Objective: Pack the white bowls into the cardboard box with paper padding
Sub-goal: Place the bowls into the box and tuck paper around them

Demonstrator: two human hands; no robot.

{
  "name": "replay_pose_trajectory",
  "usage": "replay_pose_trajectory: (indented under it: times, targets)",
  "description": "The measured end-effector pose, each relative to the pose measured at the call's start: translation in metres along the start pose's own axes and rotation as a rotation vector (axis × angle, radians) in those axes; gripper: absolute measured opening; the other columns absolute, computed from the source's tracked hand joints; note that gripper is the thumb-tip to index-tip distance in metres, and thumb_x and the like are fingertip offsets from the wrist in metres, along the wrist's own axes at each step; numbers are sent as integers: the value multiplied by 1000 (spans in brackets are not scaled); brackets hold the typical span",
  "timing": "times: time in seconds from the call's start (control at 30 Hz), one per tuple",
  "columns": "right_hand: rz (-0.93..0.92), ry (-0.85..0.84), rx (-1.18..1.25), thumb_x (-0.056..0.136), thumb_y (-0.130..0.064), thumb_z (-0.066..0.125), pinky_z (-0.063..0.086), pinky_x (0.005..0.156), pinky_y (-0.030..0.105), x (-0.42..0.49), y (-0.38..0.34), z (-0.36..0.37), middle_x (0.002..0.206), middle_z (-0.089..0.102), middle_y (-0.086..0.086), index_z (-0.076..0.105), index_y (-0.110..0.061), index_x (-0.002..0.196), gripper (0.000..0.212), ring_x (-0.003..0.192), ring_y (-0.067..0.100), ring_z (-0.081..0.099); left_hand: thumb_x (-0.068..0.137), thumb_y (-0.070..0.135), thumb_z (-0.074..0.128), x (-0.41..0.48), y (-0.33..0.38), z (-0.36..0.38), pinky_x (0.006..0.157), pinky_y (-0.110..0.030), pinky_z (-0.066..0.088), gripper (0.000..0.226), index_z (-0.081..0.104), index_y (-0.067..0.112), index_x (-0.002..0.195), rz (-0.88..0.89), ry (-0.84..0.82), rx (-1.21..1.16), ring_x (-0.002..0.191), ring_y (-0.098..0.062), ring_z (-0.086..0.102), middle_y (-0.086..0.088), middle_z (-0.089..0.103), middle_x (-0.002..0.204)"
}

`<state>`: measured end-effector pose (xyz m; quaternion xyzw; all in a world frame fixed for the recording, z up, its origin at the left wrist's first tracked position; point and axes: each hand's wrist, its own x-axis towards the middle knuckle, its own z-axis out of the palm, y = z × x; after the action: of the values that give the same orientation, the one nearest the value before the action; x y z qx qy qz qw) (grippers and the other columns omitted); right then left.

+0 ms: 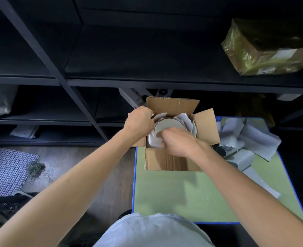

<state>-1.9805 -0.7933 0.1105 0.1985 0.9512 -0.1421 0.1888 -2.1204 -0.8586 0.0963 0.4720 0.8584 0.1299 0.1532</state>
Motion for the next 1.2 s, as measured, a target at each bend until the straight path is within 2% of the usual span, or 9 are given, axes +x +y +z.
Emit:
replay_pose_trajectory:
  times: [0.17,0.3,0.4,0.57,0.67,0.77,0.9,1.0,1.2]
  targets:
    - [-58,7,61,86,0,48,36,60,35,-6,7,8,108,54,5,60,-17,125,44,94,27,54,94,18,52,0,-5,5,60,-34,44,17,60,6,85,-20,-3,19,77,-27,59,-6,57,85]
    - [-94,134,54,76,4,48,41,60,36,-13,12,5,87,63,4,62,-19,98,35,88,28,58,90,19,59,0,-4,0,70,-42,56,23,53,7,110,-93,10,-98,83,-30,63,-8,64,93]
    - [-90,146,-20,77,4,50,43,65,39,-12,5,12,69,51,1,57,-17,86,25,78,33,52,89,12,57,-1,-1,1,67,-44,55,20,49,5,105,-100,4,-82,79,-33,62,-13,64,89]
    - [-97,204,-19,87,-3,52,45,71,36,-12,5,20,103,64,5,69,-19,113,34,106,30,59,93,15,50,-2,1,12,67,-36,44,15,57,7,103,-57,13,64,83,-31,60,-10,62,96]
    - [-114,177,-20,85,0,53,26,54,28,-19,11,14,82,45,-4,63,-22,77,26,91,30,50,86,15,50,-1,-4,8,58,-34,43,12,60,8,85,-65,24,10,76,-29,57,-5,61,83]
    - [-131,145,-82,76,8,52,18,50,31,-19,12,8,67,26,-8,23,-28,58,50,76,27,37,83,7,48,0,-7,5,58,-36,47,14,61,6,83,-42,16,10,73,-31,58,-8,61,77]
    - [-120,122,-151,75,8,51,41,68,36,-14,4,10,77,46,0,56,-14,79,22,79,30,49,89,5,50,-6,-1,13,67,-36,45,14,59,8,99,1,24,95,78,-28,60,-8,63,91]
    - [-111,153,-115,77,7,52,34,63,34,-15,9,7,81,57,1,60,-15,97,31,83,30,56,90,7,51,-7,-1,19,63,-35,40,7,51,8,97,-14,61,109,78,-28,58,-9,60,90]
    - [-76,164,-174,74,4,51,28,61,32,-17,11,4,81,64,2,65,-16,90,30,82,29,57,91,16,52,-6,-7,16,53,-31,37,6,54,12,88,-113,79,76,70,-27,55,-6,61,79]
